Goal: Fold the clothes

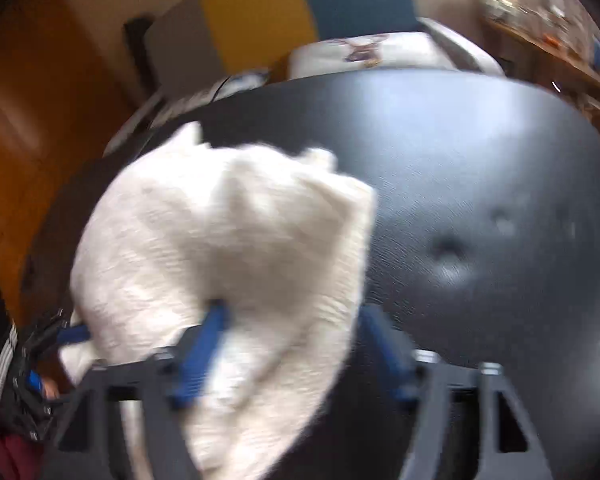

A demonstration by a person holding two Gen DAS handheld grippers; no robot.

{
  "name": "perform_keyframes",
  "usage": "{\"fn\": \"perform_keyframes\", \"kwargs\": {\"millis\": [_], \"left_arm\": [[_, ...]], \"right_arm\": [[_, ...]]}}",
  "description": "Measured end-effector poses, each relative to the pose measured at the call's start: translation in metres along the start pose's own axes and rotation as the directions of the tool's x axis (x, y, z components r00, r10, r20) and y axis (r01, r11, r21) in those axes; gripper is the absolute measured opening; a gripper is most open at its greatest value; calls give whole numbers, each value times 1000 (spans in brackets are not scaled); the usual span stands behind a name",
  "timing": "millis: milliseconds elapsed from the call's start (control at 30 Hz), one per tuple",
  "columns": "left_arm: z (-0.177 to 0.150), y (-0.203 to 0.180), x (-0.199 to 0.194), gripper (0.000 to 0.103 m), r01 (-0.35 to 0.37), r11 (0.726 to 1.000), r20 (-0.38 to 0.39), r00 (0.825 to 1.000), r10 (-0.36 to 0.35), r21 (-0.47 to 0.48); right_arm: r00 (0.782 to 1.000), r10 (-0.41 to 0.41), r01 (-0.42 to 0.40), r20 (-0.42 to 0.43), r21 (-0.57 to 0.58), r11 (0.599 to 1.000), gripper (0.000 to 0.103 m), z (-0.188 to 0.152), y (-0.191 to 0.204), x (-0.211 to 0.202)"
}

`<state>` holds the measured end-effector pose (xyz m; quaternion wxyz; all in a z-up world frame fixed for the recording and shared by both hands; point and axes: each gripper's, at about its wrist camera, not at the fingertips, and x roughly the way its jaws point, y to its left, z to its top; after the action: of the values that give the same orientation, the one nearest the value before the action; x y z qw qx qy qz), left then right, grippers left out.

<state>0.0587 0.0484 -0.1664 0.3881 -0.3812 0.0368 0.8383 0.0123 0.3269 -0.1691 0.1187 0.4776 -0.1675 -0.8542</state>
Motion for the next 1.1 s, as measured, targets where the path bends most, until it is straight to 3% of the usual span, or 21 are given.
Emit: {"fn": "perform_keyframes", "kwargs": {"millis": [33,100,233,367,533,633,733,767,833,867,900,1000,1100], "left_arm": [[2,-3,0,74,-5,1000,-7,1000,5,-7],[4,-6,1,80,-4,1000,-16,1000,3,-29],[5,-11,-6,81,-24,999,-16,1000,24,-23],[16,-7,-24,81,-25,999,30,999,26,-33],[17,3,-58,81,-34,996,104,994,43,-87],[10,15,-50,81,-71,992,43,996,76,-108],[-2,25,-27,81,-94,985,-66,994,86,-142],[-5,25,-23,81,-100,986,-71,993,92,-130],[-4,20,-17,83,-107,988,-78,992,98,-111],[-4,20,-17,86,-102,988,-81,992,93,-115],[-4,19,-16,87,-98,988,-83,993,88,-120],[-5,16,-18,88,-92,989,-83,993,83,-118],[-1,24,-35,88,-30,983,-48,999,21,-179]], "right_arm": [[999,30,-31,23,42,999,97,-2,-7,-1],[999,8,-10,48,30,999,96,-1,-2,-8],[993,-31,35,110,-30,999,90,9,14,-38],[987,70,-49,145,-145,988,90,9,44,-72],[978,203,-178,44,-323,929,89,-21,98,-88],[964,255,-263,-69,-355,897,83,-41,115,-71],[969,185,-228,-167,-292,929,79,-62,93,-39],[971,160,-202,-179,-255,945,69,-68,80,-27],[965,234,-252,-122,-166,953,62,-71,58,-29],[966,236,-249,-107,-131,960,49,-71,50,-31],[966,239,-250,-98,-116,961,46,-72,47,-32],[966,247,-254,-75,-106,961,47,-76,47,-35],[956,288,-291,-59,-45,956,48,-75,43,-43]]}}
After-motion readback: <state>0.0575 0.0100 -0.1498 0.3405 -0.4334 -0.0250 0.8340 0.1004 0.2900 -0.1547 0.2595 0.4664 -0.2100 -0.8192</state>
